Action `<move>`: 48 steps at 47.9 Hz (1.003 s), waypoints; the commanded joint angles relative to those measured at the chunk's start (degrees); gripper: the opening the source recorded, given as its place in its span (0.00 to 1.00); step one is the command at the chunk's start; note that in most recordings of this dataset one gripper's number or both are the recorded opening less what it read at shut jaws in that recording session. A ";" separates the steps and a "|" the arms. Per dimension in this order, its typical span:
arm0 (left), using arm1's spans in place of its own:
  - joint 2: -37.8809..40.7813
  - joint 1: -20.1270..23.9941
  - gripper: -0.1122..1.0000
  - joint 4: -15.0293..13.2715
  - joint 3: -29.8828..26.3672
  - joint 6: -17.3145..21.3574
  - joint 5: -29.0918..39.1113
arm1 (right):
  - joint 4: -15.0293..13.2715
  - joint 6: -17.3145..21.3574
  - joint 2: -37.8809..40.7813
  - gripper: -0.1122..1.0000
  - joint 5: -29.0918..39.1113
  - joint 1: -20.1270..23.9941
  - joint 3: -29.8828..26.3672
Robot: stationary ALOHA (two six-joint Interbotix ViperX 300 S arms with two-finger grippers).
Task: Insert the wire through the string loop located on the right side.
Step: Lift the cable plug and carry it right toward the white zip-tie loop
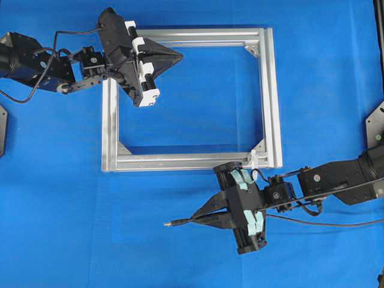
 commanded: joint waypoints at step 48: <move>-1.76 0.00 0.10 0.18 -0.44 -0.26 -0.26 | 0.00 -0.09 -2.29 0.07 -0.09 0.00 -0.26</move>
